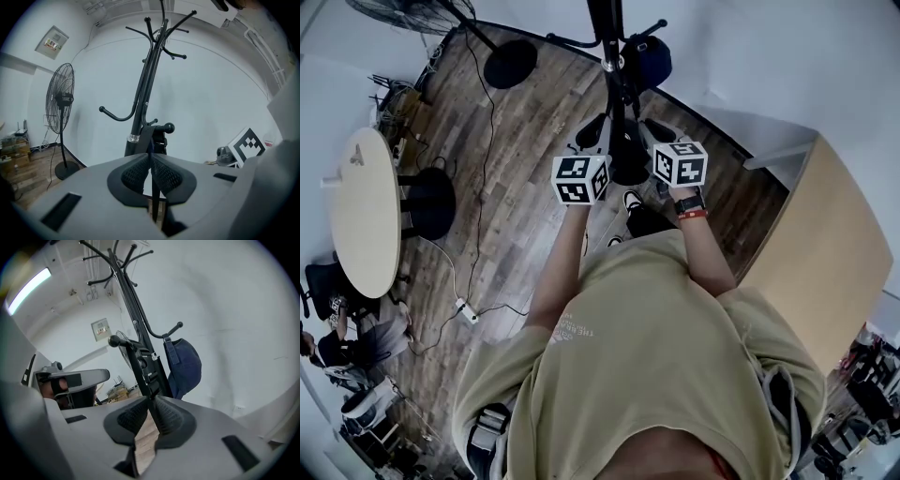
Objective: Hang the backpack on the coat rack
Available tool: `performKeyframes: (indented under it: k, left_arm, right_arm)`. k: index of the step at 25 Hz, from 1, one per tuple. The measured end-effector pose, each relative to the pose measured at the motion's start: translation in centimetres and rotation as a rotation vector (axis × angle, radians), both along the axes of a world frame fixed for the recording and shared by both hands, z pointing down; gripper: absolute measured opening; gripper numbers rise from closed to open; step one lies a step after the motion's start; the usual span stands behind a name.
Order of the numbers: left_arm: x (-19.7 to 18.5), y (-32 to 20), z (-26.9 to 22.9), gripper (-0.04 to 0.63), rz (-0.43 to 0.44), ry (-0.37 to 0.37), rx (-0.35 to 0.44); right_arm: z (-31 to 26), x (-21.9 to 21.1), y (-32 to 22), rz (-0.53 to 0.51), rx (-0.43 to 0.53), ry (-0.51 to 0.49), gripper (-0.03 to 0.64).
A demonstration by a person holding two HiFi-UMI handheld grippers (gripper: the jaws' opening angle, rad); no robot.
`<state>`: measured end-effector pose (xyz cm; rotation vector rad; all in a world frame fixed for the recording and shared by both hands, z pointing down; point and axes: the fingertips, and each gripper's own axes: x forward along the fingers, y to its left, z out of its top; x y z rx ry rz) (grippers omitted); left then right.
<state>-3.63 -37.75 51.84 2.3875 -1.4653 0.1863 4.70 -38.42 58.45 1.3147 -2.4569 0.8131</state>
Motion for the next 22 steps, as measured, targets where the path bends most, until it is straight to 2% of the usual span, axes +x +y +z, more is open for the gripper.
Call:
performKeyframes:
  k: [4, 8, 13, 22]
  left_arm:
    - [-0.2, 1.5, -1.4, 0.028, 0.001, -0.001, 0.031]
    - [-0.1, 3.5, -4.9, 0.028, 0.014, -0.036, 0.127]
    - [-0.7, 5.8, -9.1, 0.026, 0.013, 0.001, 0.217]
    - [-3.2, 9.8, -12.2, 0.026, -0.028, -0.014, 0.294]
  right_arm:
    - [-2.8, 0.5, 1.3, 0.022, 0.068, 0.006, 0.063]
    - [-7.0, 0.8, 2.7, 0.051, 0.174, 0.015, 0.048]
    - [-12.0, 1.0, 4.9, 0.110, 0.293, 0.006, 0.044]
    - [-17.2, 0.8, 9.1, 0.166, 0.416, 0.025, 0.025]
